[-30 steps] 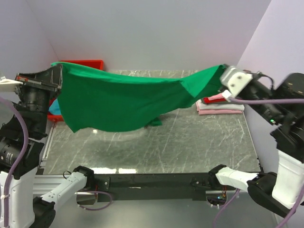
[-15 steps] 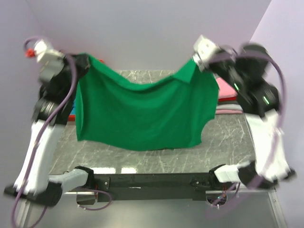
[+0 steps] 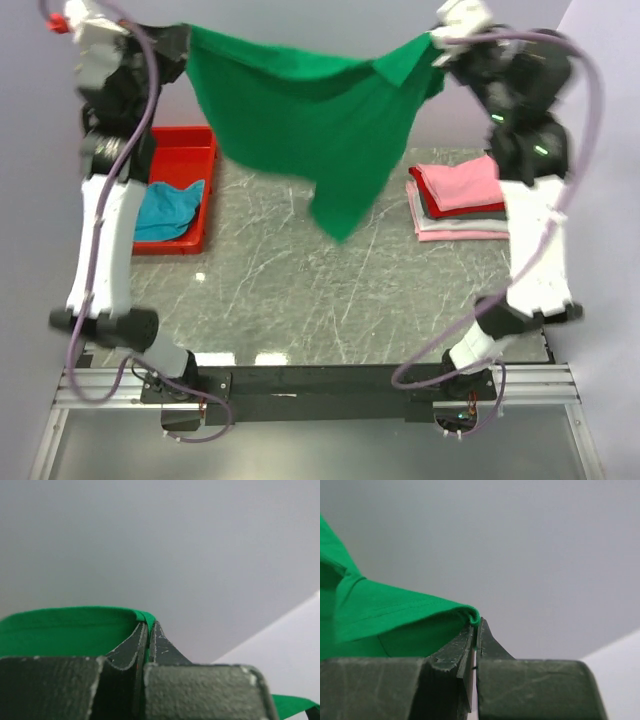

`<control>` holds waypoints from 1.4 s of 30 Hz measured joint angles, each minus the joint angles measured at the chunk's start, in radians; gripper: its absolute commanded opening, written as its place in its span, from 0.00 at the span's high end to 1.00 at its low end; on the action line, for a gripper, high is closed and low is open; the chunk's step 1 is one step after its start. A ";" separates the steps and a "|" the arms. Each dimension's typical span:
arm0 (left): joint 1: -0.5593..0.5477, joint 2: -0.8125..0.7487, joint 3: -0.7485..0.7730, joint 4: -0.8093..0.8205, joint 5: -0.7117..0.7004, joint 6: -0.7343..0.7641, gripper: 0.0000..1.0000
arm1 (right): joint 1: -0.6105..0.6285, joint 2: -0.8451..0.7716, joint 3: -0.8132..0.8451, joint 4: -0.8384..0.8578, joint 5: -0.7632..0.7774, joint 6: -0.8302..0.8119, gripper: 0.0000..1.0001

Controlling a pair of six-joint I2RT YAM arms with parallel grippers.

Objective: Fold and stack the t-shirts
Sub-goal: Flatten the tshirt out

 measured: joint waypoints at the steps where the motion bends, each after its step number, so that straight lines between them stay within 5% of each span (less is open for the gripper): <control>1: 0.000 -0.061 -0.039 0.025 0.006 0.000 0.99 | -0.020 -0.035 0.000 0.014 -0.019 0.016 1.00; 5: 0.000 -0.307 -0.227 0.111 0.029 0.000 0.99 | -0.099 -0.194 -0.003 0.052 -0.072 0.056 1.00; 9: 0.000 -0.536 -0.463 0.174 0.065 -0.002 0.99 | -0.105 -0.399 -0.178 0.032 -0.179 0.034 1.00; 15: 0.000 -0.724 -0.960 0.196 0.159 -0.008 0.99 | -0.105 -0.751 -0.773 -0.148 -0.378 -0.205 1.00; 22: 0.000 -0.759 -1.489 -0.060 0.368 -0.006 0.99 | -0.106 -0.850 -1.536 -0.528 -0.362 -0.517 1.00; 28: -0.018 -0.863 -1.557 -0.293 0.470 0.009 0.99 | -0.107 -0.984 -1.629 -0.695 -0.313 -0.649 1.00; 40: -0.069 -0.914 -1.513 -0.576 0.418 0.031 0.99 | -0.107 -0.891 -1.613 -0.768 -0.308 -0.764 1.00; 42: -0.069 -0.922 -1.491 -0.618 0.418 0.047 0.99 | -0.107 -0.891 -1.602 -0.769 -0.313 -0.771 0.84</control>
